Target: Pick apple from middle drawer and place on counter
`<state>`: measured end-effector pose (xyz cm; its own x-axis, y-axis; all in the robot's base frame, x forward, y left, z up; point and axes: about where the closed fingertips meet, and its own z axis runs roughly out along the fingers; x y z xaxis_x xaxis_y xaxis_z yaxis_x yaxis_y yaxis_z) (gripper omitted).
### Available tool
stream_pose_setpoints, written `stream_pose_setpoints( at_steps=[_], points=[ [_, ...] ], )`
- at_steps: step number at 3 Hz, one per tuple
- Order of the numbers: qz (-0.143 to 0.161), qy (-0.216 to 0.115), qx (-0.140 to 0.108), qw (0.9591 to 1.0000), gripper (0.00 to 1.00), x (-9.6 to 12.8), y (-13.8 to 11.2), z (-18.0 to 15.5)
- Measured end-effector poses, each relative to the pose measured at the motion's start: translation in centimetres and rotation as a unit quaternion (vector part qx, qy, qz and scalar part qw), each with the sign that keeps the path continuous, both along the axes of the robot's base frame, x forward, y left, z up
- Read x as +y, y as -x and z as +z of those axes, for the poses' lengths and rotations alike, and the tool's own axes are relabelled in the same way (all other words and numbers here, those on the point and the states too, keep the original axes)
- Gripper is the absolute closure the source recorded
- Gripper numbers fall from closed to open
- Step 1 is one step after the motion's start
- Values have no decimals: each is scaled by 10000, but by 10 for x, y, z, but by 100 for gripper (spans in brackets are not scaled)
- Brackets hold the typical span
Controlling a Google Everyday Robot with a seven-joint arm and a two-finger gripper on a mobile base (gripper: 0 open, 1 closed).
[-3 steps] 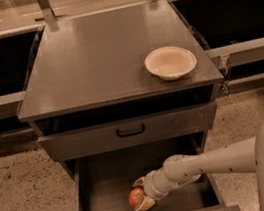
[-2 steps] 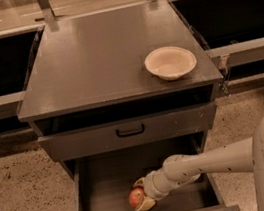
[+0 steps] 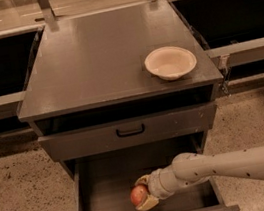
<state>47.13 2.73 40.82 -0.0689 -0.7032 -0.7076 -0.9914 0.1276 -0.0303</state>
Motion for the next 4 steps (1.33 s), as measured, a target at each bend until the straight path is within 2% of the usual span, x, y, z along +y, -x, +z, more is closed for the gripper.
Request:
stream_pose_setpoints(
  at_steps=[1,2,3,4],
  points=[
    [-52,-145,-145,9998,100,-18,13,65],
    [-26,-470,-513,9976,100,-39,2,152],
    [169,-516,-359,9979,100,-44,12,160],
    [174,-515,-356,9979,100,-44,13,160]
  ],
)
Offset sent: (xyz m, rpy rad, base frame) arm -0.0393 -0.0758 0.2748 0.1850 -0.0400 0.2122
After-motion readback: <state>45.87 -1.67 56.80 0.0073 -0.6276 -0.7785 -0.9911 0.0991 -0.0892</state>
